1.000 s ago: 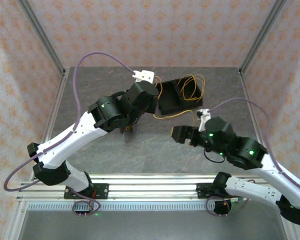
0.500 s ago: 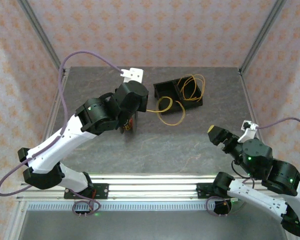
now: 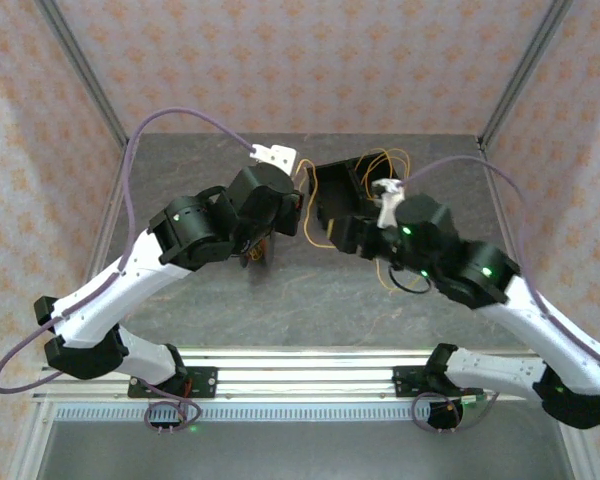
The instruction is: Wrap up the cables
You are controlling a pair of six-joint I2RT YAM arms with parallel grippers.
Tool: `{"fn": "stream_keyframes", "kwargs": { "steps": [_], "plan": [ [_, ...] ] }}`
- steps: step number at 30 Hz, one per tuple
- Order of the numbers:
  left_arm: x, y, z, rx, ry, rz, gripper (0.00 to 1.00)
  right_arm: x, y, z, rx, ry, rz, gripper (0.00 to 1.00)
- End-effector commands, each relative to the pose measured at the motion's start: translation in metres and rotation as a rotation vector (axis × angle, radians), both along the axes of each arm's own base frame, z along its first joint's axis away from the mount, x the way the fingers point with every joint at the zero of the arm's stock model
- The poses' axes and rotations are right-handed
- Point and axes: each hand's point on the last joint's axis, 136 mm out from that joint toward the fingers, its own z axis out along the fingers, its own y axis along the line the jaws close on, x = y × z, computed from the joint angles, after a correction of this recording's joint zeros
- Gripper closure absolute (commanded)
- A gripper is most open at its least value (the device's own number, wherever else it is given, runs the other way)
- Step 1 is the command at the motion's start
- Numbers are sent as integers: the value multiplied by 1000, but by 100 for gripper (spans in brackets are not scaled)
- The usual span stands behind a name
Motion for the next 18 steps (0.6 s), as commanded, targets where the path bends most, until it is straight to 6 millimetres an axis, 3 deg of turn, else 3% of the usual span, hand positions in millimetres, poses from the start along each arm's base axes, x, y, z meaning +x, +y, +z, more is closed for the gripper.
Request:
{"fn": "stream_keyframes", "kwargs": {
  "steps": [1,6,9,18],
  "plan": [
    [-20,5,21,-105,17,-62,100,8,29,27,136,-4,143,47],
    [-32,2,27,-153,40,-120,100,38,38,30,119,-58,171,56],
    [-36,3,29,-160,46,-131,100,45,38,29,104,-118,202,64],
    [-42,3,34,-174,56,-157,100,57,52,7,33,-201,291,64]
  ]
}}
